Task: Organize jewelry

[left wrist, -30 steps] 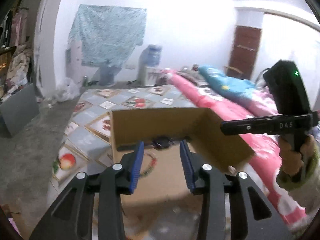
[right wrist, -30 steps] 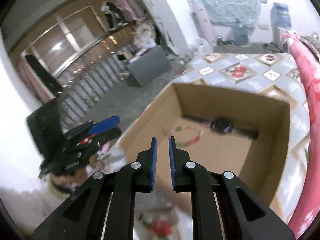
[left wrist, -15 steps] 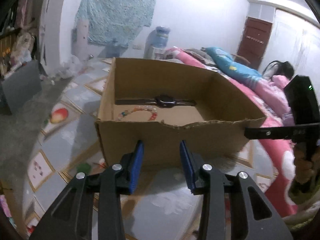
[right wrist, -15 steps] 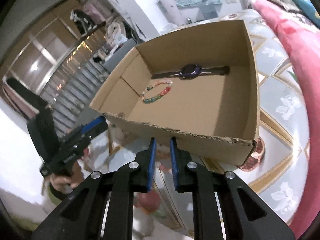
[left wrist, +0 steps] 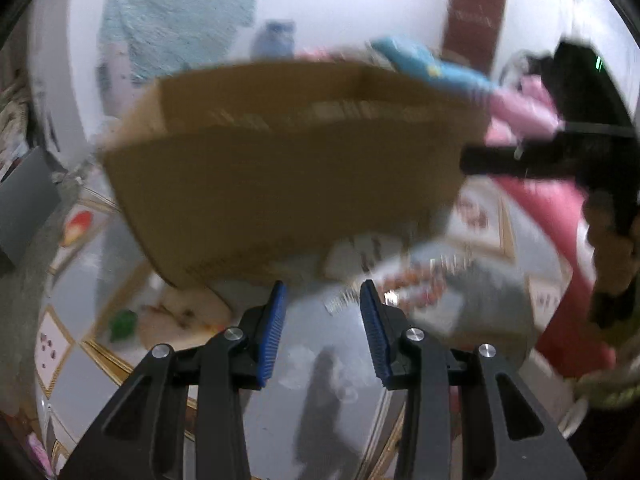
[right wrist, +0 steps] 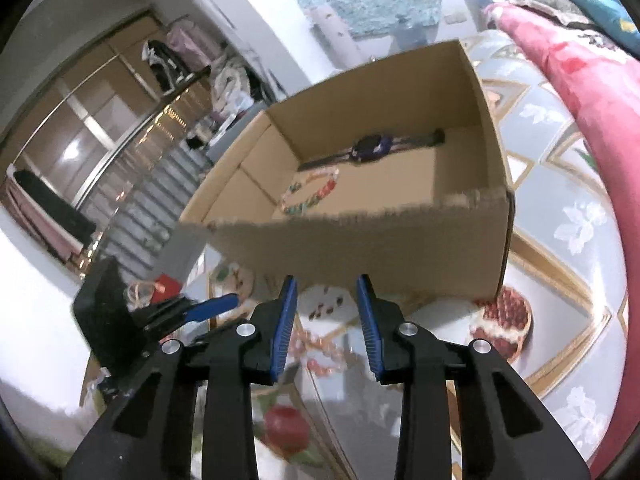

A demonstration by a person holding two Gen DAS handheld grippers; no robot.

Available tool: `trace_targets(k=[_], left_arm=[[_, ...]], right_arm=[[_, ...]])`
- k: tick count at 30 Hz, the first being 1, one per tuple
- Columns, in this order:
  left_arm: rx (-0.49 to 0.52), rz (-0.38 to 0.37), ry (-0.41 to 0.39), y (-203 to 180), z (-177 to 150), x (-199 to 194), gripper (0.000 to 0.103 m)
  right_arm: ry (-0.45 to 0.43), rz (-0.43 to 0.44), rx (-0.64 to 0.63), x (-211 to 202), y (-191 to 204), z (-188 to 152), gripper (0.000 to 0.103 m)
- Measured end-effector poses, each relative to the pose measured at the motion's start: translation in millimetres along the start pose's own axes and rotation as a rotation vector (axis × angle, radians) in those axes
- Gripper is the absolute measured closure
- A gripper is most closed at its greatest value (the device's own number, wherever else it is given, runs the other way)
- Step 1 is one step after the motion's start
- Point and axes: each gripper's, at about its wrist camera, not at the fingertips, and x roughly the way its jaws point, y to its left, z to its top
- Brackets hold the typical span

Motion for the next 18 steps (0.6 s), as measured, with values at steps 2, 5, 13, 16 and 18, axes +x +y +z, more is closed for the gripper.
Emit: trace_targets(k=[2,5,13,16,18], left_arm=[[0.035,-0.011,0.050,-3,1,11,0.066],[0.124,0.005,0.097,-6,4,24,0.066],[0.269,-0.064,0.171,-12,14,43,0.085],[0.281,-0.077,0.184,-15,15,44,0.097],[0.260,-0.090,0.183,-14,13,42,0.098]], right_arm=[[0.007,0.008,0.002,-1,-4,-3,0.072],[0.009,0.022,0.002,-3,-8,-7,0.072],[0.008,0.043,0.033,-3,-15,-19,0.072],[0.012,0.052,0.046,-2,-17,-22,0.072],[0.007,0.054,0.047,-3,-19,-22,0.072]])
